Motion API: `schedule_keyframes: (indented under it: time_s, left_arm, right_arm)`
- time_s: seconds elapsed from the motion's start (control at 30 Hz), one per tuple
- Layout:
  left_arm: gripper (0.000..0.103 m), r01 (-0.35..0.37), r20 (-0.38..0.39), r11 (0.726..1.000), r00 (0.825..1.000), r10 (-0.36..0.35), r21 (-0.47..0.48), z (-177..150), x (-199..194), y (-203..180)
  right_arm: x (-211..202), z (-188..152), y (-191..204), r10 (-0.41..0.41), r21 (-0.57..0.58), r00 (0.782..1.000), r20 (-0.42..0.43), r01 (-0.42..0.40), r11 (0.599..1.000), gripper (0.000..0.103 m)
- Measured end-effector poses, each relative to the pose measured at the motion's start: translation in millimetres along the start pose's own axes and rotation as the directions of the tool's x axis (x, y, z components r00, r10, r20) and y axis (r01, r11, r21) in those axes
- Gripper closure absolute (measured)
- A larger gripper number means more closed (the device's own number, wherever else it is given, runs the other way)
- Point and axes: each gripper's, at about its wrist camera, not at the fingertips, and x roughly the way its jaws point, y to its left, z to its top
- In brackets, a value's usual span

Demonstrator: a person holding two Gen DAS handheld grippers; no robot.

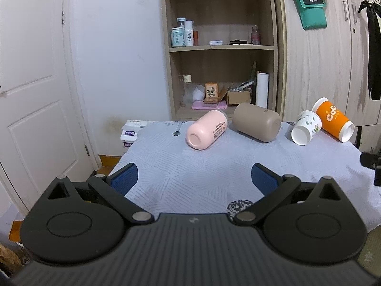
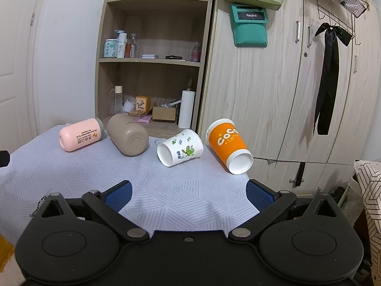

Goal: Flip cup upright
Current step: 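Move the right tool to the lying beige tumbler and close on its body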

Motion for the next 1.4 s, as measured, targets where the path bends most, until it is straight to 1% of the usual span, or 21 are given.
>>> schedule_keyframes:
  time_s: [0.07, 0.17, 0.23, 0.3, 0.33, 0.37, 0.43, 0.5, 0.53, 0.6, 0.7, 0.8, 0.83, 0.87, 0.93, 1.03, 1.13, 1.2, 1.27, 1.33, 1.4]
  left_arm:
    - [0.0, 0.025, -0.013, 1.0, 1.0, -0.025, -0.007, 5, 2, 0]
    - [0.0, 0.078, -0.036, 0.997, 0.996, -0.079, -0.024, 18, 9, 0]
    - [0.0, 0.123, -0.065, 0.991, 0.99, -0.126, -0.054, 29, 18, 1]
    - [0.0, 0.166, -0.105, 0.981, 0.979, -0.177, -0.1, 40, 31, 2]
    - [0.0, 0.188, -0.122, 0.974, 0.971, -0.203, -0.122, 46, 40, 2]
    - [0.0, 0.205, -0.132, 0.969, 0.966, -0.223, -0.137, 51, 48, 1]
    - [0.0, 0.219, -0.143, 0.964, 0.96, -0.241, -0.152, 58, 65, -2]
    - [0.0, 0.228, -0.155, 0.96, 0.955, -0.253, -0.162, 64, 83, -7]
    - [0.0, 0.242, -0.161, 0.955, 0.95, -0.269, -0.172, 67, 93, -9]
    - [0.0, 0.265, -0.181, 0.942, 0.936, -0.303, -0.207, 71, 113, -10]
    - [0.003, 0.302, -0.212, 0.922, 0.911, -0.354, -0.241, 74, 142, -14]
    - [0.003, 0.307, -0.219, 0.912, 0.903, -0.369, -0.27, 74, 163, -16]
    - [0.003, 0.303, -0.22, 0.91, 0.903, -0.37, -0.284, 73, 171, -16]
    - [0.003, 0.3, -0.221, 0.905, 0.902, -0.372, -0.301, 73, 178, -16]
    - [0.003, 0.304, -0.22, 0.887, 0.893, -0.392, -0.347, 69, 190, -14]
    - [0.003, 0.319, -0.213, 0.846, 0.874, -0.437, -0.427, 62, 208, -11]
    - [0.003, 0.334, -0.193, 0.811, 0.862, -0.469, -0.48, 57, 222, -10]
    - [0.003, 0.323, -0.188, 0.798, 0.863, -0.469, -0.508, 54, 230, -8]
    - [0.003, 0.315, -0.177, 0.782, 0.865, -0.47, -0.538, 51, 236, -5]
    - [0.003, 0.316, -0.167, 0.765, 0.862, -0.479, -0.562, 50, 239, -2]
    - [0.003, 0.317, -0.162, 0.757, 0.861, -0.482, -0.571, 50, 241, 0]
  right_arm:
    - [0, 4, -2, 0.043, -0.003, 0.999, 0.006, -0.043, 0.999, 0.0]
    - [1, 16, -10, 0.165, 0.0, 0.986, 0.034, -0.165, 0.986, 0.0]
    - [6, 29, -18, 0.252, 0.014, 0.967, 0.049, -0.253, 0.967, 0.0]
    - [16, 43, -24, 0.352, 0.028, 0.933, 0.072, -0.355, 0.934, 0.0]
    - [24, 49, -27, 0.397, 0.027, 0.915, 0.07, -0.399, 0.916, 0.0]
    - [33, 55, -29, 0.423, 0.024, 0.904, 0.057, -0.425, 0.905, 0.0]
    - [53, 65, -30, 0.456, 0.001, 0.89, 0.02, -0.456, 0.89, 0.0]
    - [70, 71, -27, 0.466, -0.049, 0.885, -0.013, -0.466, 0.883, 0.0]
    - [78, 74, -25, 0.469, -0.08, 0.883, -0.032, -0.47, 0.879, 0.0]
    - [94, 79, -16, 0.484, -0.143, 0.872, -0.069, -0.489, 0.861, 0.0]
    - [112, 85, -9, 0.513, -0.178, 0.851, -0.112, -0.526, 0.832, 0.0]
    - [133, 90, 1, 0.54, -0.206, 0.826, -0.16, -0.563, 0.8, 0.001]
    - [142, 91, 5, 0.54, -0.213, 0.822, -0.179, -0.568, 0.795, 0.001]
    - [150, 91, 9, 0.532, -0.218, 0.824, -0.194, -0.565, 0.795, 0.001]
    - [168, 92, 20, 0.516, -0.234, 0.826, -0.227, -0.561, 0.794, 0.001]
    - [189, 90, 35, 0.498, -0.268, 0.828, -0.259, -0.557, 0.786, 0.005]
    - [205, 89, 48, 0.468, -0.33, 0.844, -0.26, -0.534, 0.779, 0.005]
    - [216, 89, 54, 0.454, -0.354, 0.85, -0.266, -0.524, 0.774, 0.005]
    - [226, 88, 59, 0.448, -0.373, 0.85, -0.278, -0.525, 0.765, 0.005]
    - [233, 86, 64, 0.433, -0.399, 0.855, -0.284, -0.516, 0.758, 0.005]
    - [241, 85, 70, 0.412, -0.424, 0.863, -0.294, -0.503, 0.753, 0.005]
